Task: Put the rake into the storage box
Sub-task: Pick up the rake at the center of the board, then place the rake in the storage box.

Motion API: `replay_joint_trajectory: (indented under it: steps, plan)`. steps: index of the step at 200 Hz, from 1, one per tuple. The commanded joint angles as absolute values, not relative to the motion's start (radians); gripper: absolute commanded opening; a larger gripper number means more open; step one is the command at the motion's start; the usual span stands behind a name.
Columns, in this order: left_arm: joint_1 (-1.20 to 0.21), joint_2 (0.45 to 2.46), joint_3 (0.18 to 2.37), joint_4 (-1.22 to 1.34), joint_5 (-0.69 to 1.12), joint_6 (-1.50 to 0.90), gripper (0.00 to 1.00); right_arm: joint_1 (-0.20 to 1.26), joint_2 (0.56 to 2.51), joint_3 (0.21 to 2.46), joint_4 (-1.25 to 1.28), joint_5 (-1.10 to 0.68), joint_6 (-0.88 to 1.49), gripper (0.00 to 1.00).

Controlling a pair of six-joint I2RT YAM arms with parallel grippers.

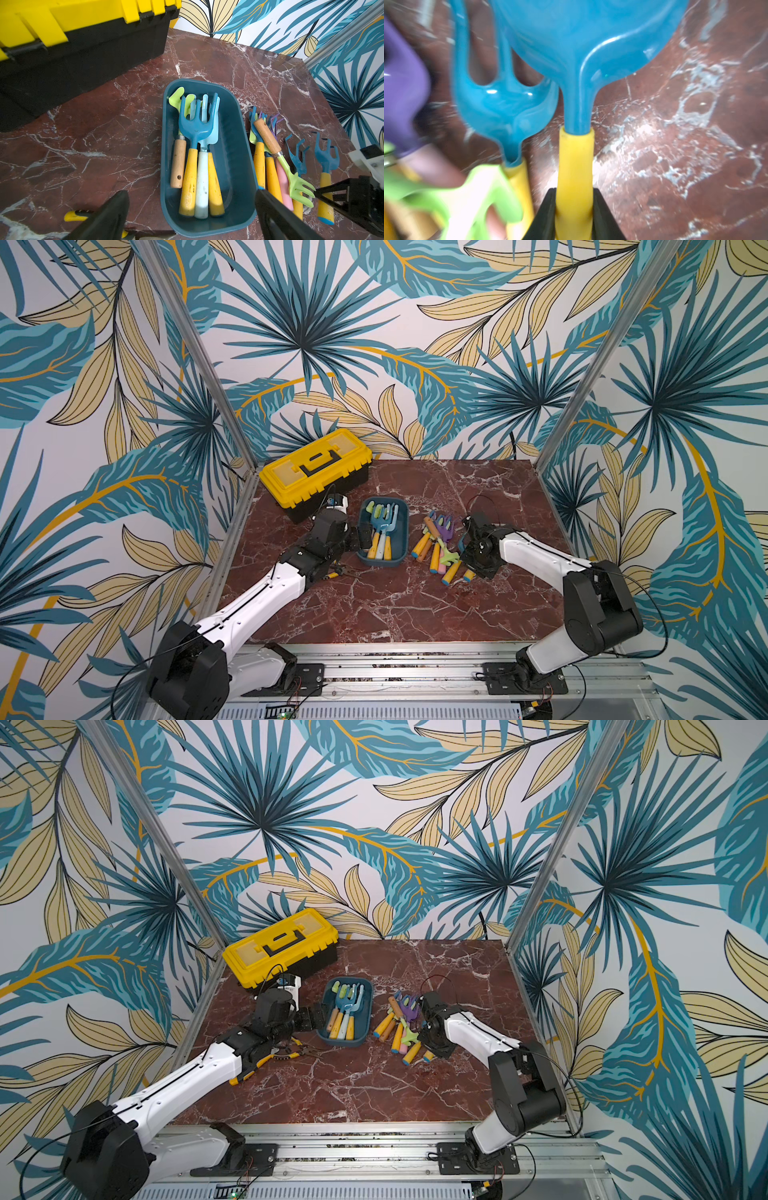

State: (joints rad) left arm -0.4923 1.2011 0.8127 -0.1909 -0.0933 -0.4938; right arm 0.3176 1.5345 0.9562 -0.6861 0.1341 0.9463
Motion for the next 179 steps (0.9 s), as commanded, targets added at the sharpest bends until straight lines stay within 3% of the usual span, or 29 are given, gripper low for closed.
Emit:
replay_joint_trajectory:
  steps: [1,38,97,179]
  plan:
    - [-0.492,1.166,0.779,-0.171,-0.117,-0.479,1.00,0.340,1.478,0.999,-0.738,0.147,0.913,0.16]
    - [-0.491,1.143,0.763,-0.162,-0.151,-0.480,1.00,0.452,1.515,1.180,-0.774,0.095,0.840,0.17]
    - [-0.491,1.082,0.723,-0.130,-0.208,-0.479,1.00,0.646,1.773,1.514,-0.815,-0.018,0.756,0.17]
    - [-0.492,1.071,0.724,-0.136,-0.212,-0.477,1.00,0.739,2.032,1.750,-0.851,-0.076,0.753,0.18]
